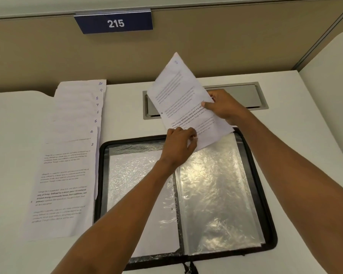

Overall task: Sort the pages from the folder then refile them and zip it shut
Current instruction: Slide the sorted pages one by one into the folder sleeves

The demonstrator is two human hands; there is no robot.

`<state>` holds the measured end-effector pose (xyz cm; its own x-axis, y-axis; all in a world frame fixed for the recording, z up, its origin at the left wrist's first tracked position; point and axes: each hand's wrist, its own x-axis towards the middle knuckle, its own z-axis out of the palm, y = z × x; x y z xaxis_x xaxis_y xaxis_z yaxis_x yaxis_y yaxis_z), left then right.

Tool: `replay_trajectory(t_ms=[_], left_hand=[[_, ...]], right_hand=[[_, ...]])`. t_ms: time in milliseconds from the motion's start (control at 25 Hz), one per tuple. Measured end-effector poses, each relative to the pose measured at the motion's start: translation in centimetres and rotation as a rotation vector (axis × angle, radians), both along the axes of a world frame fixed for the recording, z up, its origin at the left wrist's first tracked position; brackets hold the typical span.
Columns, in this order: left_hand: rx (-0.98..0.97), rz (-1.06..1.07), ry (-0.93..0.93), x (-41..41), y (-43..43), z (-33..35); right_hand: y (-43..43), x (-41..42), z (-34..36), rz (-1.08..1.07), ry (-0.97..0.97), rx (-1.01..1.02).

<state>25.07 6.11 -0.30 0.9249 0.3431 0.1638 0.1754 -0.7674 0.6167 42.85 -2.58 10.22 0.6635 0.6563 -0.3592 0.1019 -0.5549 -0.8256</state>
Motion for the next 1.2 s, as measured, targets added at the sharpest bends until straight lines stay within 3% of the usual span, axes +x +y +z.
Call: replay_trajectory(t_ms=[280, 720, 920, 1040, 1200], left_hand=[[-0.134, -0.102, -0.019, 2.6, -5.4, 1.5], [-0.383, 0.120, -0.069, 4.4, -7.5, 2.5], [-0.525, 0.189, -0.121, 5.1, -7.4, 2.0], [-0.472, 0.206, -0.101, 5.3, -7.4, 2.3], [-0.359, 0.260, -0.099, 4.2, -5.7, 2.7]], right_hand=[[0.4, 0.0, -0.9, -0.172, 0.070, 0.020], [-0.1, -0.6, -2.2, -0.258, 0.093, -0.031], [-3.2, 0.7, -1.7, -0.096, 0.150, -0.173], [-5.1, 1.1, -1.2, 0.032, 0.169, -0.258], [-6.6, 2.5, -1.6, 0.057, 0.270, -0.220]])
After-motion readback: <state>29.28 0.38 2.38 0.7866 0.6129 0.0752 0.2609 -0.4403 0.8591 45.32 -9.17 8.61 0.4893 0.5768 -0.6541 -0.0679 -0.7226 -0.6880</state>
